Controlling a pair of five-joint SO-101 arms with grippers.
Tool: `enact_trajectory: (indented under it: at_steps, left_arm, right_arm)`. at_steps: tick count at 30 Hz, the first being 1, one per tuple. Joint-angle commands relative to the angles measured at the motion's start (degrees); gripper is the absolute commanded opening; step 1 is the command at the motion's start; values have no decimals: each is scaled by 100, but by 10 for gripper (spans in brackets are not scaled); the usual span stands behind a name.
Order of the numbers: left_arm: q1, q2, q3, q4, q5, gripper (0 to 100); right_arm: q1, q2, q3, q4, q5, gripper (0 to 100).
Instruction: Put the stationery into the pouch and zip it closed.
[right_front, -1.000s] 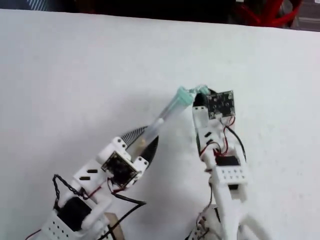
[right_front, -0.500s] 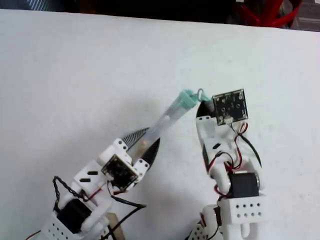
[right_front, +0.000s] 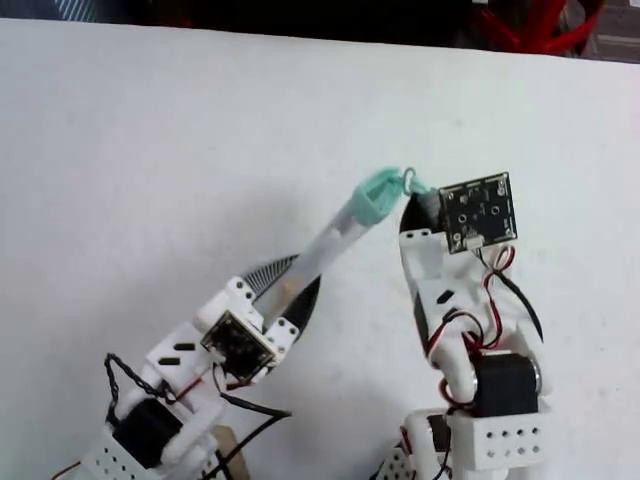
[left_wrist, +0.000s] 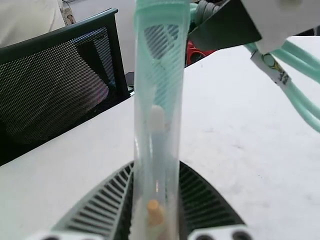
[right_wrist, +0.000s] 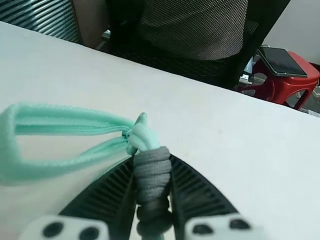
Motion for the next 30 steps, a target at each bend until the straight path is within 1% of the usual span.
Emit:
enact_trajectory:
  at_steps: [1, 4, 6, 7, 10, 11, 12, 14, 17, 20, 21, 24, 28, 30]
  left_arm:
    - [75, 4, 62, 0, 26, 23]
    - [84, -4, -35, 26, 26, 24]
    - [101, -4, -316, 167, 70, 47]
    - [136, -13, -527, 343, 229, 72]
    - [207, -75, -1108, 949, 1055, 158]
    - [207, -75, -1204, 1002, 1257, 176]
    - [207, -75, -1213, 949, 1301, 180]
    - [215, -75, -1143, 721, 1169, 178]
    - [418, -75, -976, -18, 624, 135]
    - [866, -75, -712, -809, 167, 73]
    - [1007, -75, -624, -958, 53, 63]
    - [1174, -75, -536, -1169, -114, 61]
    - [1042, -75, -536, -1160, -141, 54]
    - [1024, -75, -501, -1143, -141, 20]
  right_arm:
    - [-382, -207, -738, 444, 35, 19]
    - [-954, -207, -1064, 901, 62, 19]
    - [-1138, -189, -1178, 971, 97, 19]
    - [-1138, -163, -1204, 971, 97, 19]
    - [-1174, -154, -1152, 971, 97, 19]
    - [-1174, -145, -1108, 971, 97, 19]
    - [-1174, -145, -1064, 927, 97, 19]
    - [-1174, -154, -1020, 892, 97, 19]
    - [-1174, -154, -1020, 927, 97, 19]
    - [-1174, -154, -1011, 1024, 97, 19]
    - [-1174, -154, -1011, 1077, 97, 19]
    - [-1174, -154, -1011, 1182, 105, 19]
    - [-1174, -154, -1011, 1218, 185, 19]
    - [-1182, -154, -1011, 1209, 176, 19]
